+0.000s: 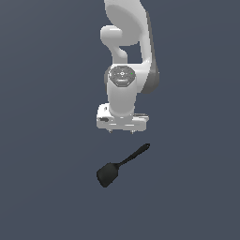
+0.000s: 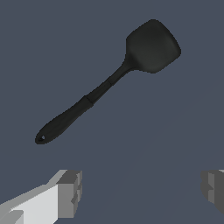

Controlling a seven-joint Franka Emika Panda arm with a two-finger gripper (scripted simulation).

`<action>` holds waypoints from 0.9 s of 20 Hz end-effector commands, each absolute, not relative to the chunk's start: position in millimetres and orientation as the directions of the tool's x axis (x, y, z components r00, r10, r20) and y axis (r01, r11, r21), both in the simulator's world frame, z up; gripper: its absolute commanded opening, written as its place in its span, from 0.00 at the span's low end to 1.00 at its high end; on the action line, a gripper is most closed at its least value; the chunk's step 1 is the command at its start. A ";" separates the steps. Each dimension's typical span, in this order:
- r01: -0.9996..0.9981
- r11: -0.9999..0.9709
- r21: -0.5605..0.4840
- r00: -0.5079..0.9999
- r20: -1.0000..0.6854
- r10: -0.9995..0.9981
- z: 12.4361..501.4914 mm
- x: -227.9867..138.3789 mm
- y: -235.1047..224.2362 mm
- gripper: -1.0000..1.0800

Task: Pick up the object and move it to a goal position.

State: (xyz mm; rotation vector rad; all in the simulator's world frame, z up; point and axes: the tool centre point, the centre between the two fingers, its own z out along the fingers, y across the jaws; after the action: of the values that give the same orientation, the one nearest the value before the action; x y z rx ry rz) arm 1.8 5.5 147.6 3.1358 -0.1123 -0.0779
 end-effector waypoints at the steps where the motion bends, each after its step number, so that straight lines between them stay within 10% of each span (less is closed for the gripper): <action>1: -0.117 -0.993 0.005 0.992 -0.047 -0.117 143.6 6.6 6.5 0.96; 18: -0.537 -0.844 0.006 0.843 -0.023 -0.537 101.5 52.0 16.4 0.96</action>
State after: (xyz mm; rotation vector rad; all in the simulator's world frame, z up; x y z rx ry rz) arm 48.0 15.4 105.7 3.0349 -0.8147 -0.0415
